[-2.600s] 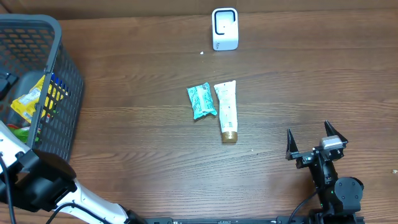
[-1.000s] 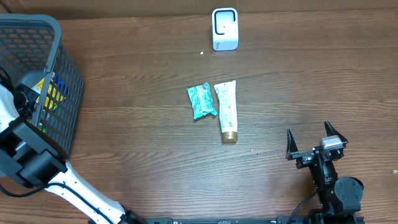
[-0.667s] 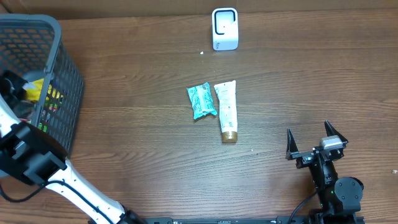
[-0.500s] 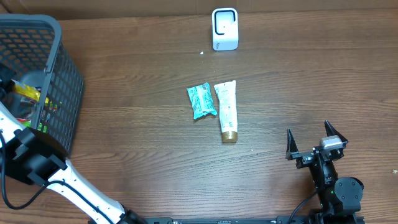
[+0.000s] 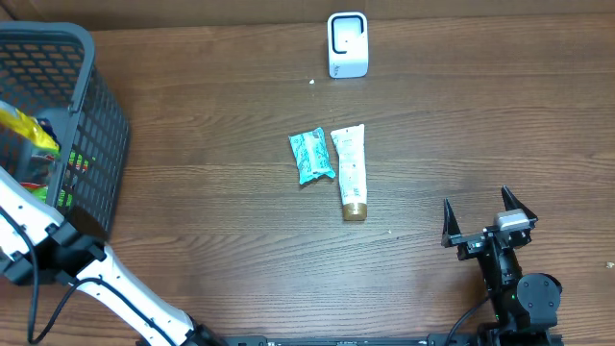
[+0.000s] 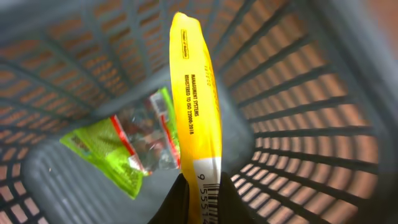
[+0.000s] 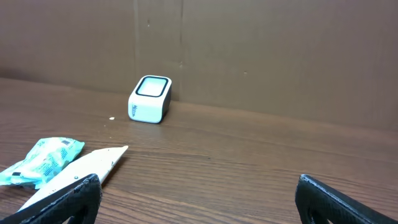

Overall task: Scan the item barcode
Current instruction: 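Lift the yellow snack bag out and set it left of the tube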

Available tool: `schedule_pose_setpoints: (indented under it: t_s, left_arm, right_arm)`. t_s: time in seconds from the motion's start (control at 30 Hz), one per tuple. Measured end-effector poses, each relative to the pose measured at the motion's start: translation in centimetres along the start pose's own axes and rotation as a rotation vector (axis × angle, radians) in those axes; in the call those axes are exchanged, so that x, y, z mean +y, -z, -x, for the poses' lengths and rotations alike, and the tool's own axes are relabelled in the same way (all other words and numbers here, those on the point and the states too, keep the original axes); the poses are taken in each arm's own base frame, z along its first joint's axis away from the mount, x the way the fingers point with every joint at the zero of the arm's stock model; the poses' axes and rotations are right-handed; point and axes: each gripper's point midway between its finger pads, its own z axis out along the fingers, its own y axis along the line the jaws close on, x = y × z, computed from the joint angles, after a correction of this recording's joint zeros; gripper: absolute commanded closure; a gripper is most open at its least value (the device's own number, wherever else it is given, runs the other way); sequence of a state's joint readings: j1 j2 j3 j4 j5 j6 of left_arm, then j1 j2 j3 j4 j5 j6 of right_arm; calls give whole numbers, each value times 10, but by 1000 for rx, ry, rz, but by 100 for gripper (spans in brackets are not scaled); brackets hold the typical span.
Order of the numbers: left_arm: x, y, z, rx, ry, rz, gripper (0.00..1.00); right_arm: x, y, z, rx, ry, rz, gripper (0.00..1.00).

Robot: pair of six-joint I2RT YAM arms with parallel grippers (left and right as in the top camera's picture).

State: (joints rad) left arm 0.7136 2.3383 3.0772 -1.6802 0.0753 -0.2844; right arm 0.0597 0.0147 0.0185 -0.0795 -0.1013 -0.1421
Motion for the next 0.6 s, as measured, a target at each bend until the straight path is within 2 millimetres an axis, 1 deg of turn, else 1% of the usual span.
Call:
schedule_pose_setpoints:
  t_s: [0.07, 0.17, 0.23, 0.3, 0.33, 0.43, 0.5, 0.57, 0.6]
  left_arm:
    - [-4, 17, 5, -43, -5, -19, 96]
    - [-15, 45, 7, -92, -24, -50, 96]
    - [-24, 67, 6, -128, -46, -79, 96]
    - [-39, 95, 3, -170, -78, -128, 96]
    - [-48, 110, 0, -189, -98, -160, 96]
    - [-88, 159, -20, -241, -182, -289, 96]
    - [-115, 187, -39, -256, -251, -378, 96]
    - [-143, 209, -60, -256, -322, -472, 96]
    - [-161, 219, -75, -241, -367, -533, 96]
  right_arm:
    - [0, 0, 0, 0, 0, 0, 0]
    - [0, 0, 0, 0, 0, 0, 0]
    - [0, 0, 0, 0, 0, 0, 0]
    - [0, 0, 0, 0, 0, 0, 0]
    - [0, 0, 0, 0, 0, 0, 0]
    - [0, 0, 0, 0, 0, 0, 0]
    - [0, 0, 0, 0, 0, -1, 0]
    - [0, 0, 0, 0, 0, 0, 0]
    - [0, 0, 0, 0, -1, 0, 0]
